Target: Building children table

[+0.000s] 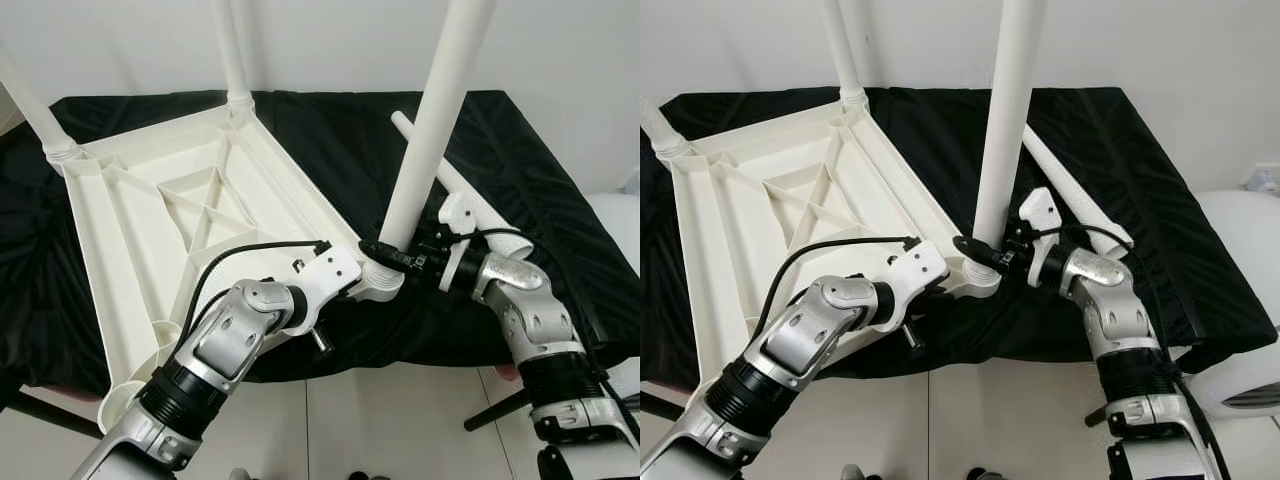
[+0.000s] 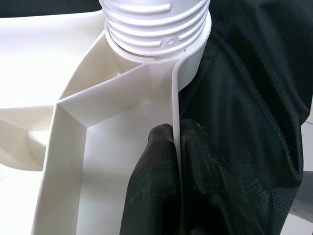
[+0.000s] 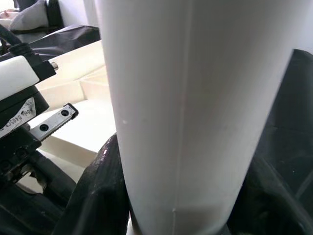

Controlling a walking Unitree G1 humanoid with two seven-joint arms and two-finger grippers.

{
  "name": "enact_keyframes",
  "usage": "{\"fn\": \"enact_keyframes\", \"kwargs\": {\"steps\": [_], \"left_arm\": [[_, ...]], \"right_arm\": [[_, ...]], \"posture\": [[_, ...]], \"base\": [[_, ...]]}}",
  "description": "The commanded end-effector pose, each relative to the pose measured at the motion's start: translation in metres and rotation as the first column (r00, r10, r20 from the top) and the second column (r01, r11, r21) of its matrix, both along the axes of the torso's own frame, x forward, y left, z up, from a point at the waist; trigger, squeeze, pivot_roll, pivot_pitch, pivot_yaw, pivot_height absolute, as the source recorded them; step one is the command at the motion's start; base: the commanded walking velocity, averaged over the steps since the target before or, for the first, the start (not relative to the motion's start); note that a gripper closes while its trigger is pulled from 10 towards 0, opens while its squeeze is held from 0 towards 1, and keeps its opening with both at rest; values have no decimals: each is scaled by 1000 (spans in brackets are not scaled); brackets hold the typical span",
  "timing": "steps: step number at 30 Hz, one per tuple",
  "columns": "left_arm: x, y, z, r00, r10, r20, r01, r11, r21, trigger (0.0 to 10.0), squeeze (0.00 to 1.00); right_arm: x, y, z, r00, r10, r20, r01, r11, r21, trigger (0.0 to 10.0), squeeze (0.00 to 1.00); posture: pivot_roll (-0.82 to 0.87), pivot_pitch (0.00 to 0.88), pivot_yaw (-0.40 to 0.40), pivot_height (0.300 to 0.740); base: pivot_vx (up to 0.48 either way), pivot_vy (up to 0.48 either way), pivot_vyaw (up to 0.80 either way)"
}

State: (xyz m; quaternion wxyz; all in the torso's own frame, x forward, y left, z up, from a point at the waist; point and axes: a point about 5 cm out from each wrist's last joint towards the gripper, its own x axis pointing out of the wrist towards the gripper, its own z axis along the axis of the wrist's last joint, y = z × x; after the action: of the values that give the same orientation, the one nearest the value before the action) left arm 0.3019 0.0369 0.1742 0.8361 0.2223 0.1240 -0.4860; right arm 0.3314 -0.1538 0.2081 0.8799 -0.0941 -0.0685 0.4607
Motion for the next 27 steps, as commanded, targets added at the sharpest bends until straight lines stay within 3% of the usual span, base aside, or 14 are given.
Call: {"fn": "enact_keyframes", "kwargs": {"steps": [1, 10, 14, 27], "left_arm": [[-1, -5, 7, 999, -25, 24, 25, 1000, -8, 10000, 0], [-1, -4, 6, 1000, -22, 21, 22, 1000, -7, 10000, 0], [-1, -5, 6, 1000, -23, 20, 23, 1000, -6, 10000, 0], [-2, -4, 5, 1000, -24, 20, 24, 1000, -1, 10000, 0]], "right_arm": [[-3, 3, -5, 999, -28, -29, 29, 998, 56, 10000, 0], [-13, 19, -3, 996, -92, -10, 93, 987, 134, 10000, 0], [-23, 37, -7, 986, -166, -12, 165, 968, 188, 10000, 0], [-32, 64, -10, 957, -288, -39, 289, 929, 231, 10000, 0]], "posture": [[-86, 169, 39, 740], [-87, 170, 39, 740], [-85, 165, 38, 740], [-76, 150, 34, 740]], "base": [[0, 0, 0], [0, 0, 0], [0, 0, 0], [0, 0, 0]]}}
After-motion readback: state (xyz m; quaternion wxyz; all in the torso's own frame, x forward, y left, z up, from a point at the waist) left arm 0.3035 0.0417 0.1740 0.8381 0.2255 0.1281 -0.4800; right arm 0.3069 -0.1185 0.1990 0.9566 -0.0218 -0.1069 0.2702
